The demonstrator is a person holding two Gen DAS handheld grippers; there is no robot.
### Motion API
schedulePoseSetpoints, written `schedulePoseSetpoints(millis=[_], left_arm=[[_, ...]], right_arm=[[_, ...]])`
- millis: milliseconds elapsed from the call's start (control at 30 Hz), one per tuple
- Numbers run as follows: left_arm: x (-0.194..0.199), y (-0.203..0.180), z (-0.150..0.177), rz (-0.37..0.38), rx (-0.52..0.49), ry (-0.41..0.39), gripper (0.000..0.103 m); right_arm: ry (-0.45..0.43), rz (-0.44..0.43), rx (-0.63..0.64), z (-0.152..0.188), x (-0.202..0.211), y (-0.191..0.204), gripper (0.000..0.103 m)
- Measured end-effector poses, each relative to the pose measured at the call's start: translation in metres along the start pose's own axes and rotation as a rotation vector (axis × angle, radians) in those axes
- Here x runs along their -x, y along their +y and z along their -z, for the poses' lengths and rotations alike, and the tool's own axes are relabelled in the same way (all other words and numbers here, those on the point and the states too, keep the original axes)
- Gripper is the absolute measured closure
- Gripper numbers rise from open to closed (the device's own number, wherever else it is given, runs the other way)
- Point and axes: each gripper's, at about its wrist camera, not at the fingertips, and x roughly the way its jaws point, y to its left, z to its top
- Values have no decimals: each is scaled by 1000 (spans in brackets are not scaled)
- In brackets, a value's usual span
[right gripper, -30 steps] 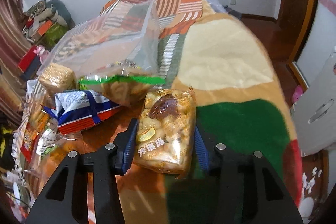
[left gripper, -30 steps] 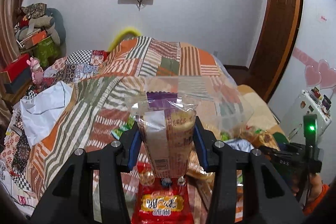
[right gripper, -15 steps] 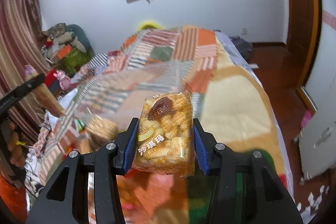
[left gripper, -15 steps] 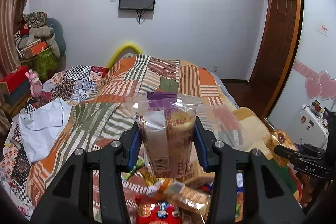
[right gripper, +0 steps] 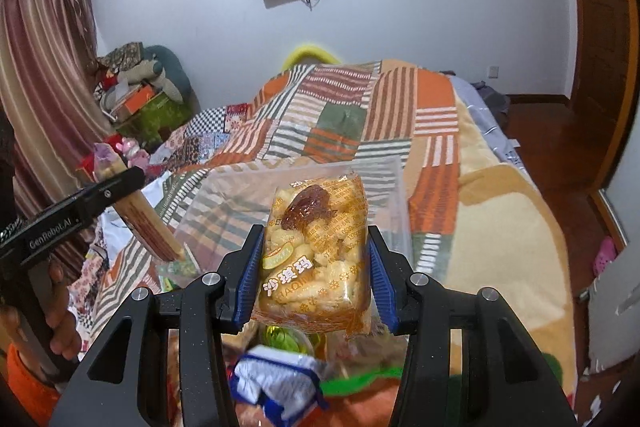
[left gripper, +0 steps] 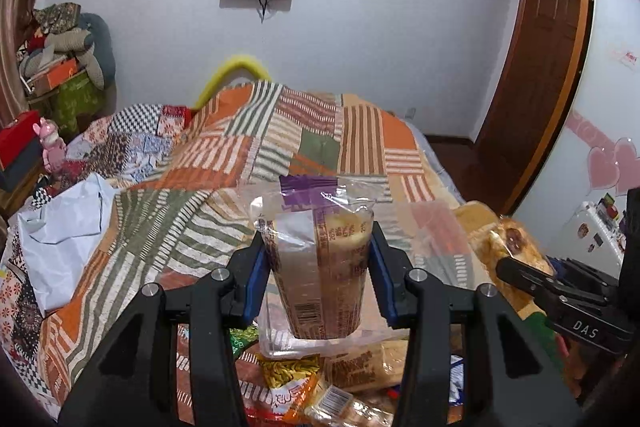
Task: Organize snacks
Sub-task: 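Lower the bread package into the box with left gripper while right drops cookie bag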
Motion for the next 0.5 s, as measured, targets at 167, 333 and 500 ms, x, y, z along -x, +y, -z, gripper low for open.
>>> schedulePoseSetpoints(millis=[167,333,500], left_arm=[[-30,-2,3,-19,-33,68,58],[-53,-2,6,-11,-43,130,58],[-72,1,10,-2,-37,186,58]], right_arm=[[57,-3,10,-4,-31,4,58],[108,3,28,-6,-53,5,58],[149,-5,27,-4,-65,4,58]])
